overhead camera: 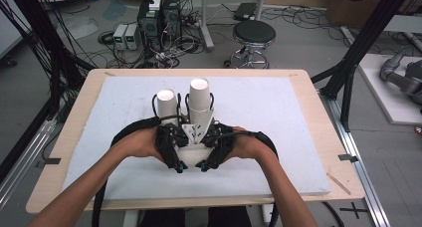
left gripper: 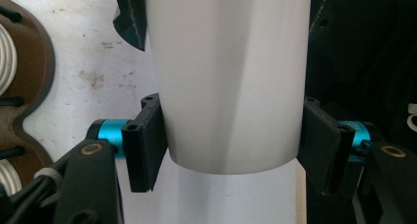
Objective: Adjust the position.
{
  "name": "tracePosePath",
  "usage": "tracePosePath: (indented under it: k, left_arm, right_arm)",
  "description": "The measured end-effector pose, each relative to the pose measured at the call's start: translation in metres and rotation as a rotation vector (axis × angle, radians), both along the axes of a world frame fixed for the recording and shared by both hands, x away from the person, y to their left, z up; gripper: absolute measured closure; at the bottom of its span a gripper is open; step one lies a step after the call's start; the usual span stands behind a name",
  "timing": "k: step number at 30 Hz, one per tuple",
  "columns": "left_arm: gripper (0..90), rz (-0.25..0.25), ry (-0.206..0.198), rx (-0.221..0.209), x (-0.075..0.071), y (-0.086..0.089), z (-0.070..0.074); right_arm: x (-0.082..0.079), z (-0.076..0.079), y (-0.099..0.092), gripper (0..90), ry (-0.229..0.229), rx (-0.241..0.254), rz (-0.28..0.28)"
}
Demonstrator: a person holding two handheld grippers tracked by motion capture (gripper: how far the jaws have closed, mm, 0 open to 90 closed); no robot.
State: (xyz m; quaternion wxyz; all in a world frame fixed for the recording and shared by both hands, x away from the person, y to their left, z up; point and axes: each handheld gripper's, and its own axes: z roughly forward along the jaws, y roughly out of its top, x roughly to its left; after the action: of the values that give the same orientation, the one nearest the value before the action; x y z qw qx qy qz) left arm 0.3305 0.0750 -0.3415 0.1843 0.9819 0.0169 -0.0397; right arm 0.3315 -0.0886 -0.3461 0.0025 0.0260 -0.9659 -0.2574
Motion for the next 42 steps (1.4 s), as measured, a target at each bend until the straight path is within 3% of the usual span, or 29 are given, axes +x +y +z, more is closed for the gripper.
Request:
tracePosePath:
  k: [4,8,12,24,42]
  left_arm:
    - [34.5,-0.002,0.002,0.002,0.000,0.000,0.000]
    - [34.4,0.001,0.000,0.007,-0.001,-0.001,-0.001]
    - [34.5,0.006,-0.003,0.009,-0.001,-0.001,-0.001]
    - [34.4,0.005,-0.012,0.024,0.000,-0.002,-0.003]
    - [34.4,0.025,-0.003,-0.013,-0.005,0.002,-0.011]
  right_arm:
    - [0.000,0.000,-0.001,28.7,0.002,0.005,0.003]
    - [0.001,-0.002,-0.001,20.3,0.011,0.028,0.018]
    - [0.002,-0.001,-0.003,14.6,0.017,0.054,-0.001]
    - [0.003,0.002,-0.004,14.5,0.015,0.095,-0.005]
    - [0.001,0.015,-0.014,14.6,-0.003,0.200,-0.015]
